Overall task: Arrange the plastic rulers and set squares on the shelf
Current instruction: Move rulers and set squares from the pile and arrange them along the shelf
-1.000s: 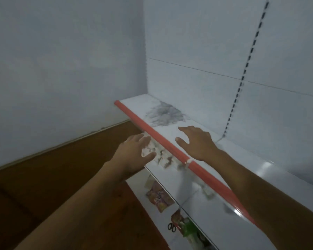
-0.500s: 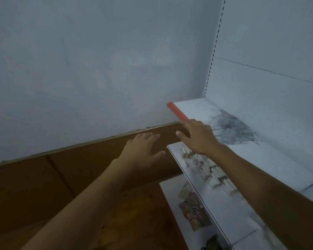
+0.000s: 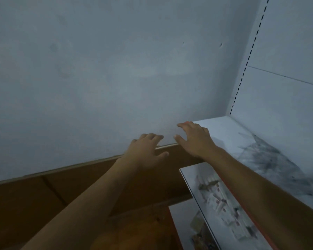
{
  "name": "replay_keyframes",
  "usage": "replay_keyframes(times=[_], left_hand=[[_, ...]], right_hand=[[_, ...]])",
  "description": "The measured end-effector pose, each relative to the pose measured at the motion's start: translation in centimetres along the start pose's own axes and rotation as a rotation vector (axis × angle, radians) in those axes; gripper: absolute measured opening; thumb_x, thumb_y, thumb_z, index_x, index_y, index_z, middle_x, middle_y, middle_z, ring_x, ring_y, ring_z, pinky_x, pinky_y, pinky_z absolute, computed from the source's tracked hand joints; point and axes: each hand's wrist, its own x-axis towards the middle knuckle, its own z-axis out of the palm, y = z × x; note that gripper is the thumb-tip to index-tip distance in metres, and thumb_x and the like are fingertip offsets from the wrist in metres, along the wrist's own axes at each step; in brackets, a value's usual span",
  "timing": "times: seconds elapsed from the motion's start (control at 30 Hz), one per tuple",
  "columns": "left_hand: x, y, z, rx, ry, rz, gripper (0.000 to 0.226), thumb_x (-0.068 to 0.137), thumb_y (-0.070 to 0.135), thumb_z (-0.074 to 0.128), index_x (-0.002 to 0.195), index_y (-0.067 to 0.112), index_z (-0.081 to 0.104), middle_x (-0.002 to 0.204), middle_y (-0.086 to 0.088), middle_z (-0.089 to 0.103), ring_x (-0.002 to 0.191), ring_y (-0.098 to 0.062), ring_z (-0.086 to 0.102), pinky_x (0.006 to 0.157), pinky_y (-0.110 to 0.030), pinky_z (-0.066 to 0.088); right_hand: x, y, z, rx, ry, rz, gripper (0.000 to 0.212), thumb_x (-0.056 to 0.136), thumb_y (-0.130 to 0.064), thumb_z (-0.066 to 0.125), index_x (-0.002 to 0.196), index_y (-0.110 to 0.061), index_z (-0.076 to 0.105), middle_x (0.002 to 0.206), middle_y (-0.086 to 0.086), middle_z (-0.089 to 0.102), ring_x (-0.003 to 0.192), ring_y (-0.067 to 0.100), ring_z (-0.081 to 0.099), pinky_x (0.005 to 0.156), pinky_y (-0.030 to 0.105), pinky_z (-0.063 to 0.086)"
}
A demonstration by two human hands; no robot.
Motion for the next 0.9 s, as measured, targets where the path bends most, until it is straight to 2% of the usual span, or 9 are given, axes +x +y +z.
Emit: replay_keyframes(times=[0.13,0.27,0.43,0.53,0.67,0.77,0.9], left_hand=[[4.5,-0.2,1.4,-0.02,-0.03,0.044,0.066,0.091,0.061,0.044,0.147,0.029,0.028,0.152,0.002,0.033,0.139,-0.02,0.029,0.11,-0.047,0.03],[9.4,-0.5,3.1,-0.042,-0.068,0.124,0.065,0.091,0.06,0.043,0.147,0.029,0.028,0.153,0.002,0.032,0.139,-0.02,0.029,0.11,-0.046,0.029],[15.8,0.5,4.7,-0.067,-0.119,0.306,0.062,0.092,0.058,0.042,0.146,0.029,0.031,0.153,0.002,0.033,0.138,-0.021,0.032,0.111,-0.046,0.029],[19.5,1.4,5.1,-0.111,-0.143,0.433,0.065,0.089,0.062,0.041,0.145,0.028,0.033,0.152,0.0,0.036,0.136,-0.023,0.035,0.11,-0.045,0.033],[22.9,3.3,5.8,-0.175,-0.17,0.568,0.063,0.091,0.058,0.045,0.145,0.027,0.036,0.15,0.001,0.037,0.136,-0.021,0.035,0.111,-0.042,0.032],[23.7,5.4,7.0,-0.188,-0.226,0.69,0.062,0.091,0.056,0.048,0.145,0.027,0.035,0.15,0.002,0.036,0.136,-0.019,0.033,0.111,-0.04,0.03],[23.5,8.7,9.2,-0.25,-0.266,0.862,0.057,0.092,0.05,0.05,0.142,0.025,0.038,0.146,0.001,0.04,0.132,-0.017,0.038,0.108,-0.037,0.035]], right_hand=[[3.0,2.1,1.7,-0.028,-0.019,0.071,0.054,0.094,-0.057,0.037,0.141,-0.031,0.036,0.15,-0.004,0.035,0.138,0.021,0.033,0.112,0.044,0.022],[5.4,4.9,3.2,-0.095,-0.059,0.131,0.051,0.092,-0.061,0.031,0.137,-0.037,0.036,0.141,-0.005,0.046,0.128,0.023,0.045,0.105,0.046,0.033],[5.9,8.2,2.8,-0.112,0.011,0.32,0.052,0.095,-0.053,0.039,0.14,-0.027,0.04,0.143,-0.001,0.044,0.13,0.02,0.041,0.109,0.041,0.026],[5.4,10.2,2.4,-0.121,0.053,0.431,0.051,0.094,-0.052,0.042,0.137,-0.024,0.044,0.139,0.0,0.048,0.127,0.02,0.044,0.106,0.039,0.029],[3.6,12.0,2.4,-0.17,0.045,0.61,0.054,0.095,-0.053,0.037,0.14,-0.024,0.04,0.142,0.002,0.044,0.13,0.021,0.04,0.108,0.042,0.028],[1.0,12.4,2.6,-0.176,0.084,0.748,0.053,0.095,-0.054,0.037,0.14,-0.024,0.04,0.141,0.0,0.045,0.129,0.021,0.04,0.106,0.041,0.027],[-3.6,12.3,3.0,-0.191,0.132,0.937,0.053,0.093,-0.053,0.042,0.138,-0.025,0.042,0.14,0.0,0.045,0.128,0.022,0.042,0.105,0.04,0.028]])
